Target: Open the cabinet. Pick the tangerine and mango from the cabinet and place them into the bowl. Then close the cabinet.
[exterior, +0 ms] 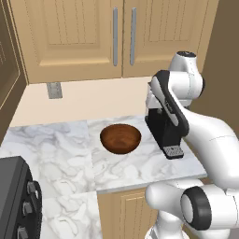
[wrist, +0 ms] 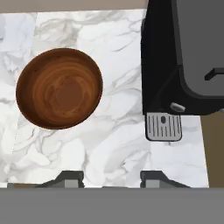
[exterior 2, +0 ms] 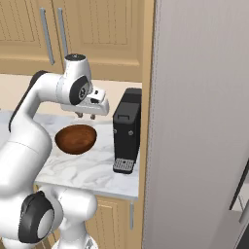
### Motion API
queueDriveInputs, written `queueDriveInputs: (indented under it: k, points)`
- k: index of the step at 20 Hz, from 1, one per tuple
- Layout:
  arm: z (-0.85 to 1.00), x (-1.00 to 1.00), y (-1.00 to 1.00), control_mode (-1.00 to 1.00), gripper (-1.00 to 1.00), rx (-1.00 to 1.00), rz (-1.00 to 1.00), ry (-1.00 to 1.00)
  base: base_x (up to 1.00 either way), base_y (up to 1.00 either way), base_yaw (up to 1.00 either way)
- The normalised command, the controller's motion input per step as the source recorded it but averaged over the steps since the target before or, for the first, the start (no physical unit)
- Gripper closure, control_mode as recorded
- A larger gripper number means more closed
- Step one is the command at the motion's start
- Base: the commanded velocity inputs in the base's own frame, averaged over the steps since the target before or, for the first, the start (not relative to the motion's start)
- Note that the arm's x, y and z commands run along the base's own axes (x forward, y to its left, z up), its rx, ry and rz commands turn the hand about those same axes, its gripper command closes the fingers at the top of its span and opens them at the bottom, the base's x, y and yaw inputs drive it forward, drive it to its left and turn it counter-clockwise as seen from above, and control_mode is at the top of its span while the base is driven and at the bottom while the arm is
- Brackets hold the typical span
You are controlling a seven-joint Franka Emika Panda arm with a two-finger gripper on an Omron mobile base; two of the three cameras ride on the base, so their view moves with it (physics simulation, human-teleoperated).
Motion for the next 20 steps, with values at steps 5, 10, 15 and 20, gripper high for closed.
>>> queueDriveInputs:
  k: [5, 10, 15, 20]
  points:
    - [0.0, 0.0, 0.05, -1.0, -1.0, 0.0, 0.0, -0.02, 0.0, 0.0, 0.0]
    - [0.0, -0.01, 0.18, -1.0, -1.0, 0.0, 0.0, -0.16, 0.0, 0.0, 0.0]
    - [0.11, -0.11, 0.12, -1.0, -1.0, 0.0, 0.01, -0.29, 0.0, 0.0, 0.0]
    - [0.25, -0.22, 0.0, -1.0, -1.0, 0.0, 0.0, -0.35, 0.0, 0.0, 0.0]
